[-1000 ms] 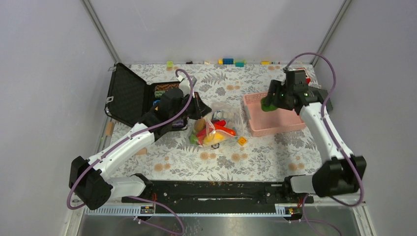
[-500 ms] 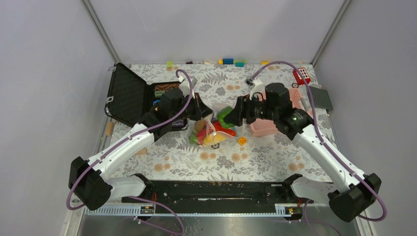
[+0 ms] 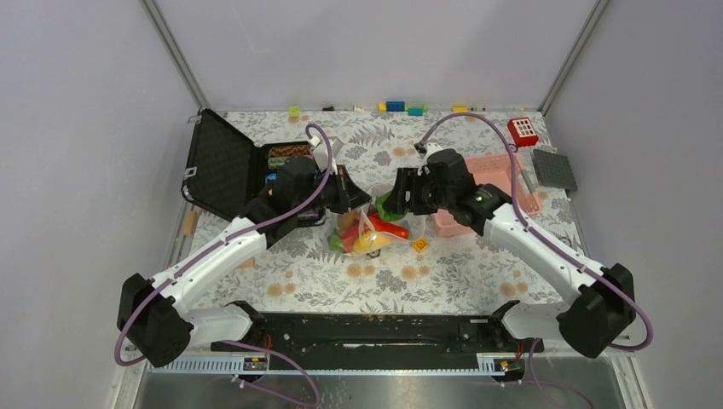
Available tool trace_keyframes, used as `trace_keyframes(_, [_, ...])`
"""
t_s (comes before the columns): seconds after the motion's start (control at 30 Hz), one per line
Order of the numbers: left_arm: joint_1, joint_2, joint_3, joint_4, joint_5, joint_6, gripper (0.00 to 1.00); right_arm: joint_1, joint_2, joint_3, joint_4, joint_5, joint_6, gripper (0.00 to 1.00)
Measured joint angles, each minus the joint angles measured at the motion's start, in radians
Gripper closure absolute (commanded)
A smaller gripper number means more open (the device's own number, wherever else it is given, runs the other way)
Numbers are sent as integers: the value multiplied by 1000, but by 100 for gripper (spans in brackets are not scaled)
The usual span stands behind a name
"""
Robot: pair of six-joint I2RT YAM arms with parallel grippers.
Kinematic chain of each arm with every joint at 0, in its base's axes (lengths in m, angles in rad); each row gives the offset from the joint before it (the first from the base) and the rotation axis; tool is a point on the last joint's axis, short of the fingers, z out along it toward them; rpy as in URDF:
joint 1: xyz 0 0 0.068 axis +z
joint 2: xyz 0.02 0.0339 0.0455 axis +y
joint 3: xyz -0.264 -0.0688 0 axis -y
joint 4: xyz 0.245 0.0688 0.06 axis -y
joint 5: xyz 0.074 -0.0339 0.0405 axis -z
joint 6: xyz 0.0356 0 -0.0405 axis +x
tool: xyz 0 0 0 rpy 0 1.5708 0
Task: Place the food in the zip-top bag and seal the zipper
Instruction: Place the fake vegetable in the zipper food storage bag.
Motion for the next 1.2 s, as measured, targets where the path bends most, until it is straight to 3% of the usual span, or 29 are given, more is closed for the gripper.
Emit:
trace_keyframes(0.13, [0,-5,-12,22,27,-14,100,60,34,1,-5,109,48,28])
trace_keyframes(0.23, [0,-5,-13,33,42,-23,100,104,47,3,-21,185,87,2])
trace_keyframes(0.27, [0,-5,-14,35,48,-24,100,114,47,3,-23,203,101,1])
trace_keyframes(0.63, [0,-23,-54,81,77,-33,100,130,-67,-29,6,256,119,0])
trace_keyframes(1.03, [0,-50,-64,76,71,-28,100,132,-464,-375,206,248,110,3])
trace_keyframes(1.2, [0,-50,-64,71,68,-21,100,132,-515,-450,214,272,96,4])
